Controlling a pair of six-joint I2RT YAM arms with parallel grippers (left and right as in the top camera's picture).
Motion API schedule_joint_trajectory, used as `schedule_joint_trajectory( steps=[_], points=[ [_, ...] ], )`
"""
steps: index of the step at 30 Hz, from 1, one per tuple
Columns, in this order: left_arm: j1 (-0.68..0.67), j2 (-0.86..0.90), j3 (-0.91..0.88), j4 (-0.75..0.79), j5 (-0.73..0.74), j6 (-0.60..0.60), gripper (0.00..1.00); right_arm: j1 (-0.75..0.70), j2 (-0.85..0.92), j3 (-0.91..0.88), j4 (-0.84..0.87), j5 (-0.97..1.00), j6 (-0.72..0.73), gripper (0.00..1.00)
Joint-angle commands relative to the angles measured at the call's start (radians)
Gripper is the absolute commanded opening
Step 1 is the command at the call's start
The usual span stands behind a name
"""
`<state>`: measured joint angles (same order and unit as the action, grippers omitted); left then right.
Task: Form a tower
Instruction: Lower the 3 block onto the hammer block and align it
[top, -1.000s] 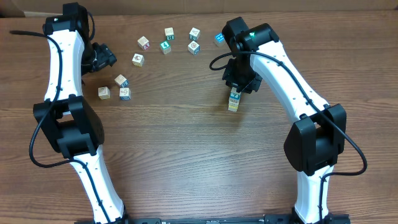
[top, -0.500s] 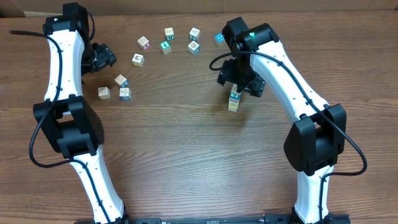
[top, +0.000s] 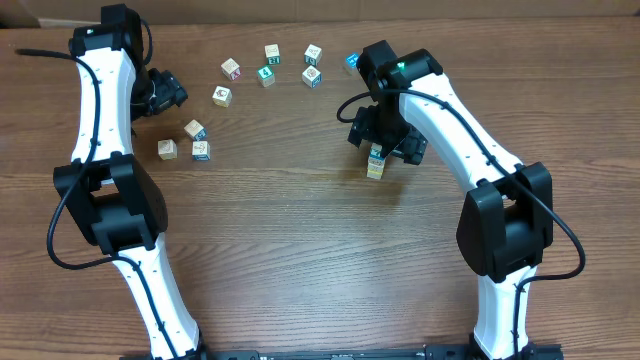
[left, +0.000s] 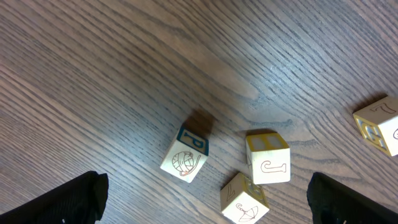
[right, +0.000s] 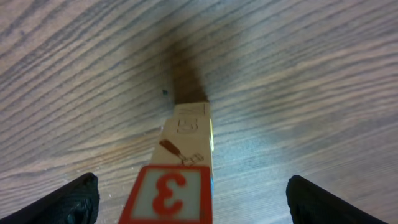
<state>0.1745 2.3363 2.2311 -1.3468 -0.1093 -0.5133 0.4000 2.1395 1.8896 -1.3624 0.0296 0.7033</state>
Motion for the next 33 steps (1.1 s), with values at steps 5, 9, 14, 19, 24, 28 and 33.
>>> schedule_joint_trajectory(
  steps=[5, 9, 14, 19, 24, 28, 33],
  points=[
    [-0.005, 0.011, 0.021, -0.002, -0.005, 0.023, 0.99, 0.005, 0.006, -0.088, 0.082, -0.003, -0.002, 0.93],
    [-0.005, 0.011, 0.021, -0.002, -0.005, 0.023, 1.0, 0.005, 0.006, -0.1, 0.119, -0.009, -0.032, 0.9],
    [-0.005, 0.011, 0.021, -0.002, -0.005, 0.023, 1.0, 0.005, 0.006, -0.104, 0.119, -0.009, -0.032, 0.79],
    [-0.005, 0.011, 0.021, -0.002, -0.005, 0.023, 0.99, 0.005, 0.008, -0.104, 0.117, -0.008, -0.032, 0.71],
    [-0.005, 0.011, 0.021, -0.002, -0.005, 0.023, 1.0, 0.005, 0.011, -0.104, 0.117, -0.008, -0.032, 0.7],
    [-0.005, 0.011, 0.021, -0.002, -0.005, 0.023, 0.99, 0.005, 0.011, -0.104, 0.119, -0.005, -0.032, 0.7],
    [-0.005, 0.011, 0.021, -0.002, -0.005, 0.023, 1.0, 0.005, 0.011, -0.104, 0.12, -0.005, -0.044, 0.69]
  ],
)
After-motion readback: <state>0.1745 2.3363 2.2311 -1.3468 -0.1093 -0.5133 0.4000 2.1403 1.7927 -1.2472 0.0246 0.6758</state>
